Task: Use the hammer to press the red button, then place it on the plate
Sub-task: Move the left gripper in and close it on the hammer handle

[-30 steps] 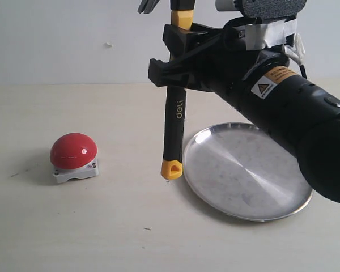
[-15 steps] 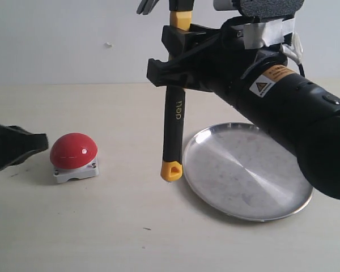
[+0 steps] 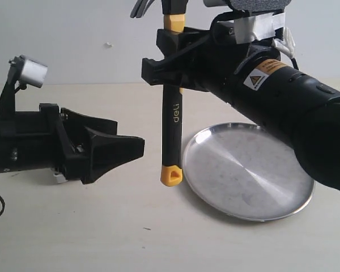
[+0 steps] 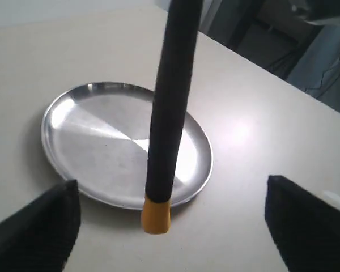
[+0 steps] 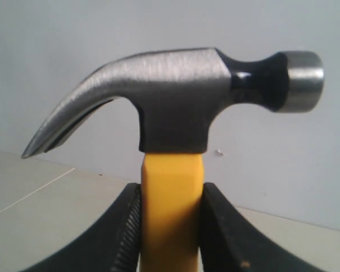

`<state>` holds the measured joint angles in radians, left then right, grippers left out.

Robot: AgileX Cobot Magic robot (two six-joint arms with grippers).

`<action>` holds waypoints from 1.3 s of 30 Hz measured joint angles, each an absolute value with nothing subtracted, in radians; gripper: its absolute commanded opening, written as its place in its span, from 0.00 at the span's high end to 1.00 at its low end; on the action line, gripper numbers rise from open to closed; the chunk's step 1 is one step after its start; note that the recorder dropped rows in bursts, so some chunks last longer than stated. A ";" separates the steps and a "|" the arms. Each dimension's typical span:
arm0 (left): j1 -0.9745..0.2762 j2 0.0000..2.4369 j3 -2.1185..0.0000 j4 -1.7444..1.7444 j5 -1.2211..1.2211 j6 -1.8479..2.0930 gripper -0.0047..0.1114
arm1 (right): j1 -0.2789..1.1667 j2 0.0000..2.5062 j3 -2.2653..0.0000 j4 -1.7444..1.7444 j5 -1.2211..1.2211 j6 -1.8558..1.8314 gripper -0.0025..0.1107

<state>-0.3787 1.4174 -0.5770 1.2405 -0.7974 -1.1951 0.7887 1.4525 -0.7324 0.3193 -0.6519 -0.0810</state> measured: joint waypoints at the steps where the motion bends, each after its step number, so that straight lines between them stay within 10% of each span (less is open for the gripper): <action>1: -0.390 1.417 -0.577 1.236 -0.798 -1.167 0.23 | 0.789 1.452 -0.732 0.321 -0.652 -0.079 0.98; 39: -0.554 1.752 -0.709 0.831 -0.879 -0.559 0.23 | 0.789 1.452 -0.732 0.327 -0.643 -0.022 0.98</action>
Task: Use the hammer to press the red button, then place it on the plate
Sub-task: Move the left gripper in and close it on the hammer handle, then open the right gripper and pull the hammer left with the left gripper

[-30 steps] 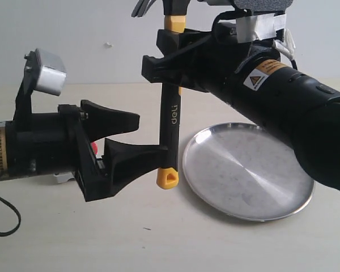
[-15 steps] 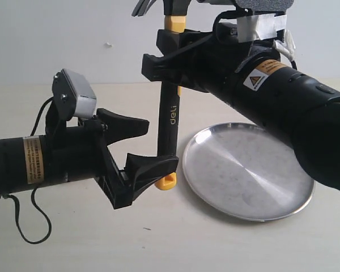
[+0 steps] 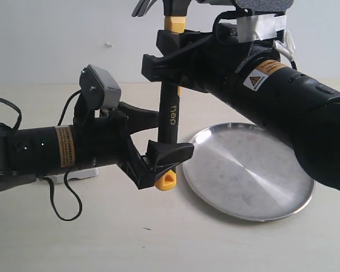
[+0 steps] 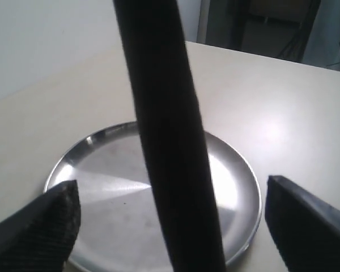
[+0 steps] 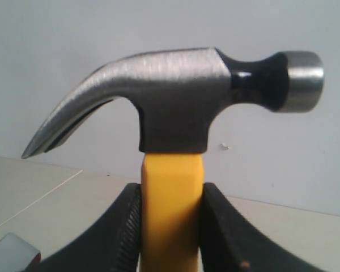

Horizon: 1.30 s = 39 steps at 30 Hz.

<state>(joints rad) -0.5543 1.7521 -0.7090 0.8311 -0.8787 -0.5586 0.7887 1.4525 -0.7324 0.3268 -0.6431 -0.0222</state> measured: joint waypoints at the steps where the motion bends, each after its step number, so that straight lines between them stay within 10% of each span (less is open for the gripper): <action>1: -0.560 1.759 -0.714 0.831 -0.881 -0.559 0.23 | 0.789 1.452 -0.732 0.327 -0.643 -0.021 0.98; 19: -0.614 1.795 -0.763 0.763 -0.852 -0.624 0.96 | 0.789 1.452 -0.733 0.327 -0.643 -0.020 0.98; 28: -0.614 1.795 -0.763 0.761 -0.850 -0.669 0.96 | 0.789 1.452 -0.733 0.327 -0.643 -0.022 0.92; 39: -0.616 1.793 -0.763 0.687 -0.835 -0.738 0.96 | 0.789 1.439 -0.748 0.322 -0.708 -0.041 0.40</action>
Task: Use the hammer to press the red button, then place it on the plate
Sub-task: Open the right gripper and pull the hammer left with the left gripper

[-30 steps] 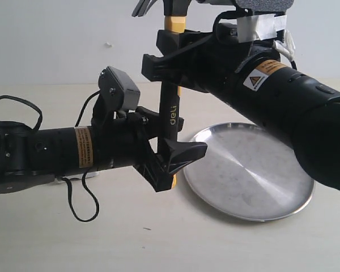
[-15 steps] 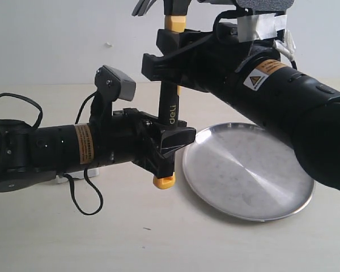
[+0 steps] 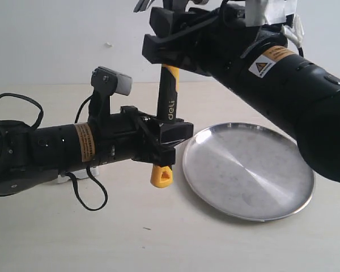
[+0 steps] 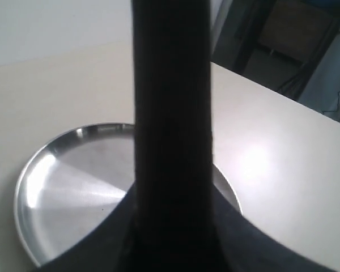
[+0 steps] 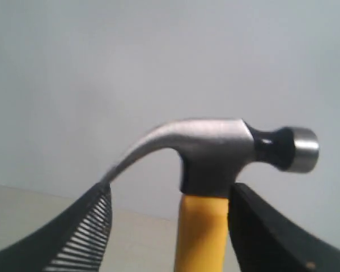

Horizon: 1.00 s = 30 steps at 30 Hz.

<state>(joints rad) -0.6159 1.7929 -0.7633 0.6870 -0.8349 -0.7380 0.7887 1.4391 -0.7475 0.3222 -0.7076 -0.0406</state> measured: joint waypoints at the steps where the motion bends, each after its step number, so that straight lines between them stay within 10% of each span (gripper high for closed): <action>1: -0.616 1.790 -0.763 0.675 -0.827 -0.740 0.96 | 0.789 1.439 -0.748 0.322 -0.712 -0.041 0.41; 30: -0.615 1.304 -0.443 -0.755 -0.383 0.462 0.96 | 0.789 1.226 -0.751 0.433 -0.554 -0.264 0.55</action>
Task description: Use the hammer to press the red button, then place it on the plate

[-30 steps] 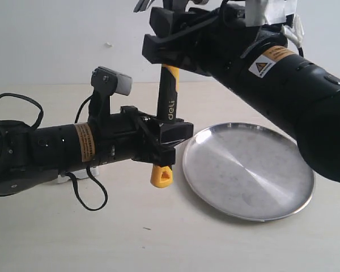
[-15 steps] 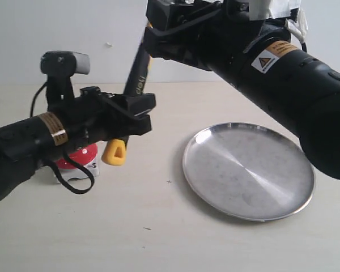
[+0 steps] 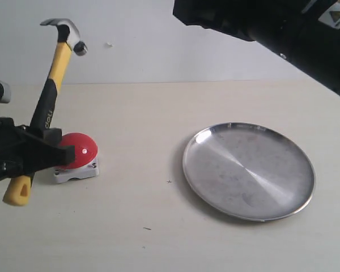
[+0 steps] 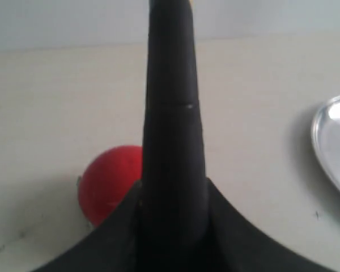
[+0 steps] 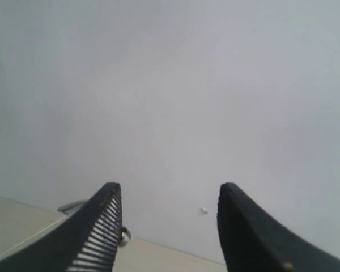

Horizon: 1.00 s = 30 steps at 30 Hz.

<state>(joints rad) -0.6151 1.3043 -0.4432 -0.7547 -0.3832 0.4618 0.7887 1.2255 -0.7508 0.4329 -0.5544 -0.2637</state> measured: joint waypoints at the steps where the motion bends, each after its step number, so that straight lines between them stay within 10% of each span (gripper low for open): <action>1: -0.615 1.297 -0.441 -0.779 -0.351 0.500 0.96 | 0.789 1.215 -0.751 0.448 -0.548 -0.287 0.55; 13: -0.619 1.230 -0.382 -1.654 -0.291 1.254 0.96 | 0.789 1.146 -0.751 0.548 -0.478 -0.531 0.55; 30: -0.617 0.994 -0.224 -1.677 -0.171 1.301 0.96 | 0.789 1.146 -0.751 0.551 -0.386 -0.532 0.55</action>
<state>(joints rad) -0.6169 0.9941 -0.2236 -1.6773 -0.1714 1.3008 0.7887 1.1456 -0.7508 0.5511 -0.3863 -0.5324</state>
